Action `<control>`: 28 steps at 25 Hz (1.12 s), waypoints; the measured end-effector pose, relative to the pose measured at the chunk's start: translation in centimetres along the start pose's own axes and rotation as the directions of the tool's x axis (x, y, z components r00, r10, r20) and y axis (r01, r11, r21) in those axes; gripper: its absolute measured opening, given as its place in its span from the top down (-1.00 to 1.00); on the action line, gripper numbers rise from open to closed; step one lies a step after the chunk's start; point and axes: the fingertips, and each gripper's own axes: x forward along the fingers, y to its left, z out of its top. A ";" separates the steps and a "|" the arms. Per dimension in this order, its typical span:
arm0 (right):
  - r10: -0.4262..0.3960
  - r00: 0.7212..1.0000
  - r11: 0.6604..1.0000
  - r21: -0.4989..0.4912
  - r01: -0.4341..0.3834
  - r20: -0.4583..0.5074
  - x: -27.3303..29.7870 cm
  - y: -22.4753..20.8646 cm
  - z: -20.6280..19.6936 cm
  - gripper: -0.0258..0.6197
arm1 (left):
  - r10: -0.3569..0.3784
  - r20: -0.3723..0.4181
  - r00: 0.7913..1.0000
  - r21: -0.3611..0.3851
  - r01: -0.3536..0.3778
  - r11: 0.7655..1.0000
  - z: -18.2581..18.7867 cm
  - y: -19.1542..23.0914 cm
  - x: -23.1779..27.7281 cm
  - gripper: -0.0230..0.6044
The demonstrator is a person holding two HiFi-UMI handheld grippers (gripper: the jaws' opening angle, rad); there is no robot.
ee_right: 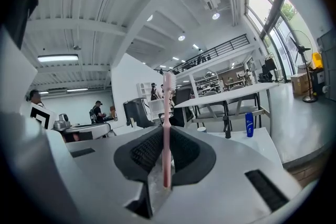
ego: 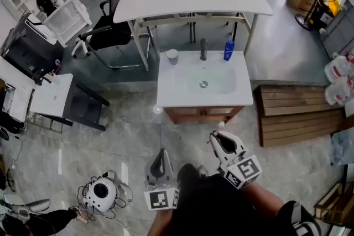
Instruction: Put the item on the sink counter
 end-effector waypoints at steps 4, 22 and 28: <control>0.007 1.000 1.000 0.005 -0.007 0.006 3.1 -1.7 0.7 0.80 | 0.010 0.005 1.000 0.000 -0.010 1.000 0.3 1.5 3.5 0.88; -0.107 0.994 0.994 0.022 0.107 -0.011 24.3 -7.8 4.7 0.80 | -0.148 -0.003 0.989 -0.031 0.148 0.989 2.6 13.0 25.7 0.88; -0.169 0.986 0.985 0.029 0.169 -0.005 30.0 -9.8 6.0 0.80 | -0.201 -0.012 0.980 -0.037 0.200 0.979 3.2 16.7 31.5 0.88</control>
